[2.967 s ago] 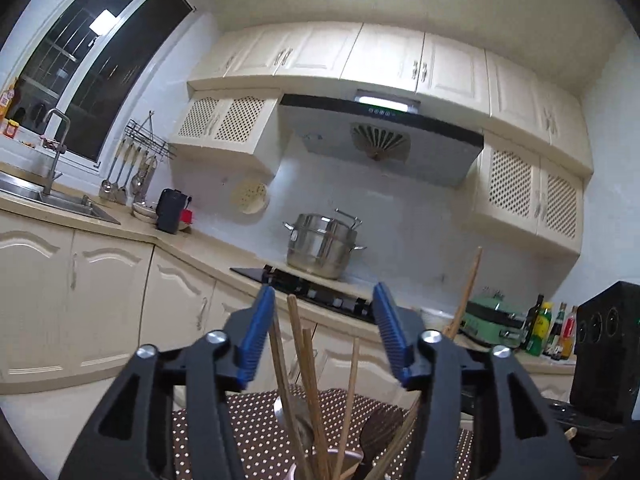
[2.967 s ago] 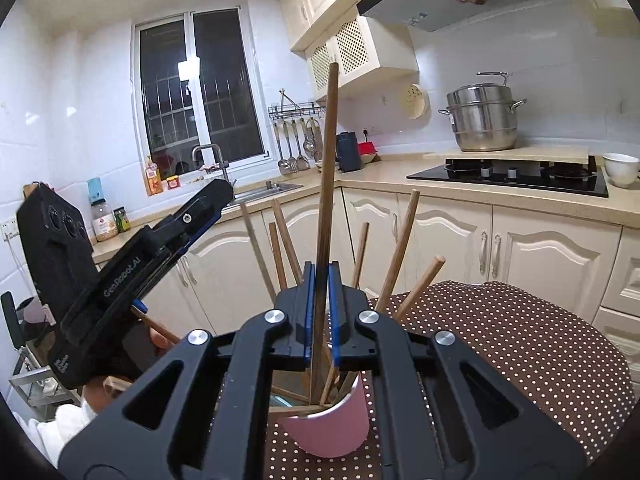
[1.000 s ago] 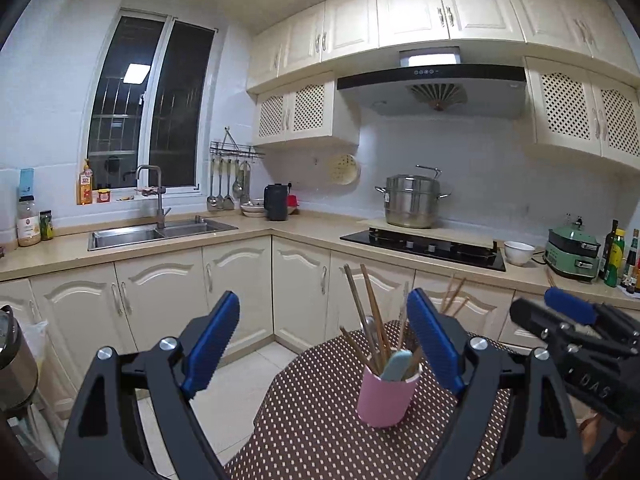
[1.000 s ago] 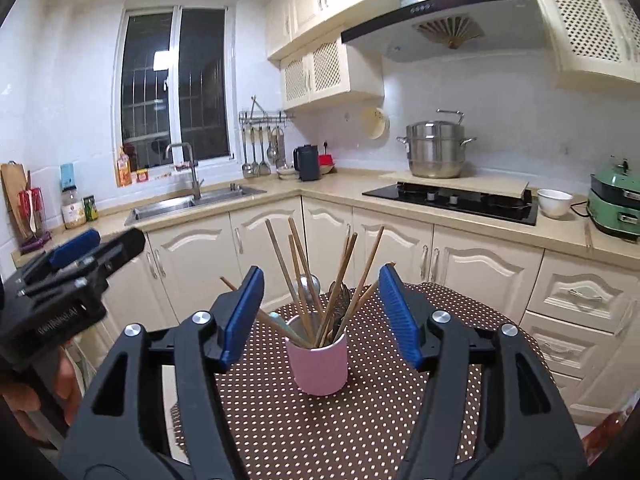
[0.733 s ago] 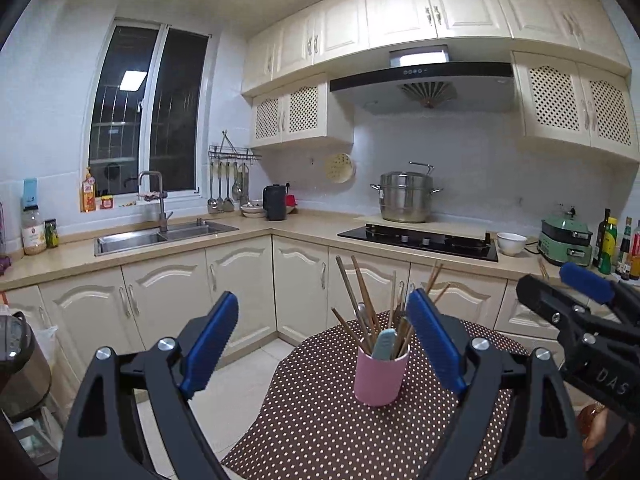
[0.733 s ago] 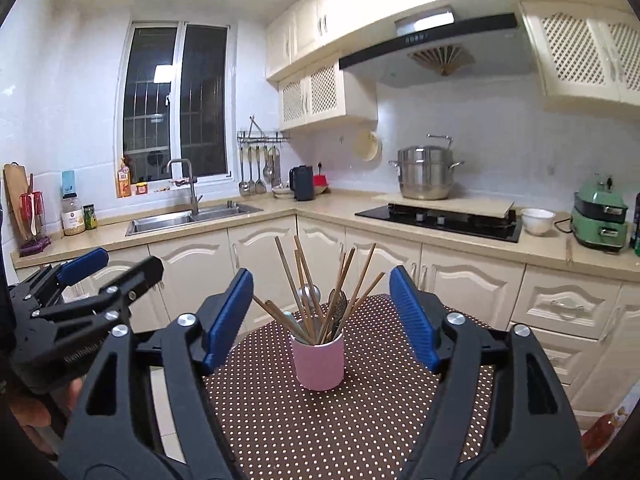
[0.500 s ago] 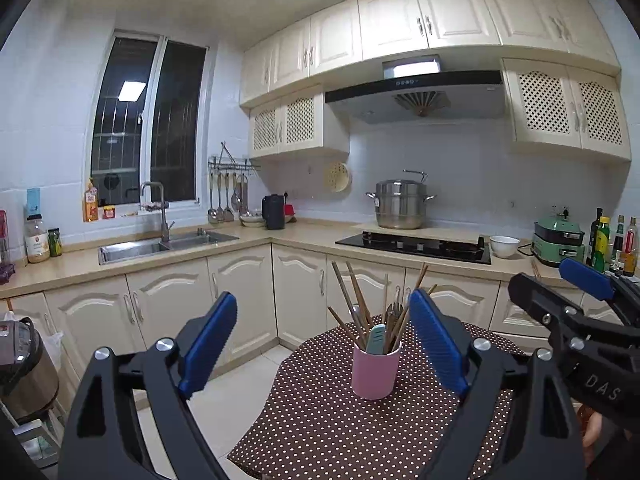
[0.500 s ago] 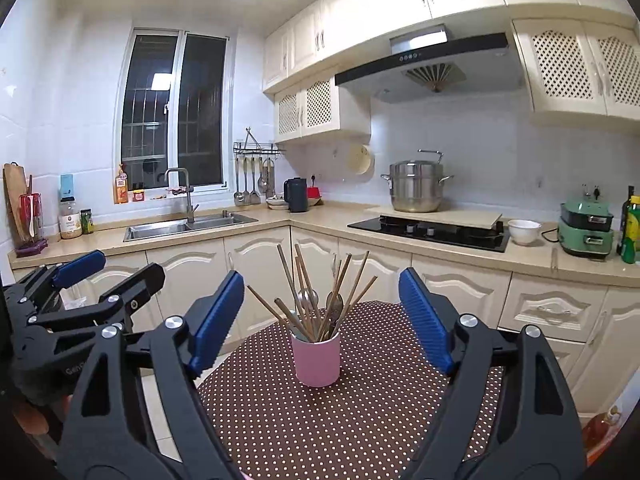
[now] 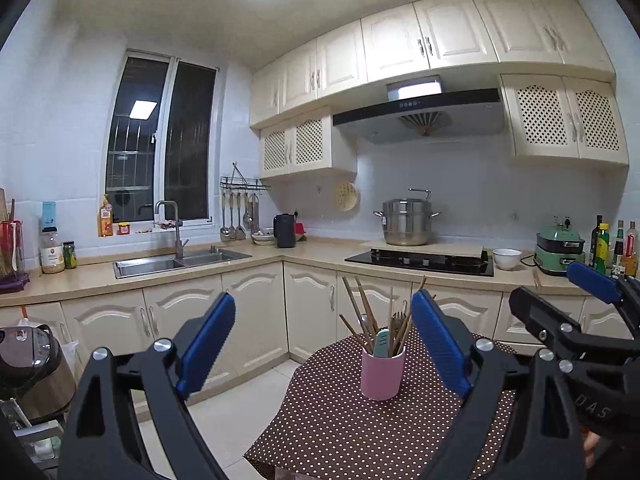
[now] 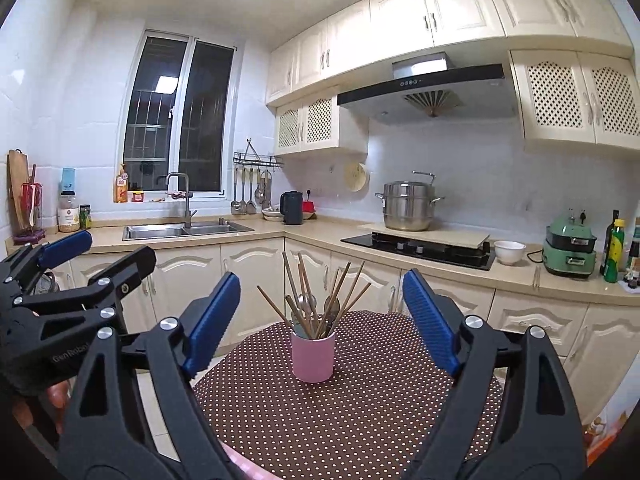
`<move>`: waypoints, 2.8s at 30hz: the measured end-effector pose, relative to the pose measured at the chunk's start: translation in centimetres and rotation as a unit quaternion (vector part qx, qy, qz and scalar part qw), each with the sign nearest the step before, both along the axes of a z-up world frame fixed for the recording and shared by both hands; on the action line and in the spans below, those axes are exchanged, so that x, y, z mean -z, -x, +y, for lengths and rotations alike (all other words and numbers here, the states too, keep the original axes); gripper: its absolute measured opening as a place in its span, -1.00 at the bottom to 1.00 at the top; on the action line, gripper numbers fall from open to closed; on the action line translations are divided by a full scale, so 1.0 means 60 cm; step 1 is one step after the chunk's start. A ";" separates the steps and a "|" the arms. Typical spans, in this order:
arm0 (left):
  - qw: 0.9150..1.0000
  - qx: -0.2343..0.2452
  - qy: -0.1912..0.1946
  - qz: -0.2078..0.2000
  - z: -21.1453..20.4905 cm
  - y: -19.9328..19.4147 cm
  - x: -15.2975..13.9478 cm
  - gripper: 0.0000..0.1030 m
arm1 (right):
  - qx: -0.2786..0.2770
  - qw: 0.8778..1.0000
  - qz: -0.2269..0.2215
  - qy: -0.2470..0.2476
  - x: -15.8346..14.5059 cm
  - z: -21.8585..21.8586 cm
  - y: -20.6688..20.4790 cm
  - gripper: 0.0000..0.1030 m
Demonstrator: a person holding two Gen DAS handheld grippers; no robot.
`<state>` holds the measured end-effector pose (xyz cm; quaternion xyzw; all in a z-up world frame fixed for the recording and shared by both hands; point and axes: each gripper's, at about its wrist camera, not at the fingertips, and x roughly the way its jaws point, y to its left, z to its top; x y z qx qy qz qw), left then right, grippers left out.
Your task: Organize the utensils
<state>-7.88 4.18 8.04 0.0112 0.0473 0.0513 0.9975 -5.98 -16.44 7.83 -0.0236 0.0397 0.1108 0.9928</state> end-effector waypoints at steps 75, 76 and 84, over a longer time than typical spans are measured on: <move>1.000 0.001 -0.009 0.006 -0.018 -0.101 0.038 0.71 | -0.006 0.999 0.041 -0.010 0.030 -0.004 -0.087 0.64; 1.000 0.001 -0.009 0.007 -0.020 -0.103 0.039 0.71 | -0.006 0.999 0.042 -0.010 0.030 -0.004 -0.086 0.64; 1.000 0.002 -0.009 0.008 -0.020 -0.103 0.043 0.71 | -0.005 0.999 0.043 -0.011 0.032 -0.006 -0.086 0.64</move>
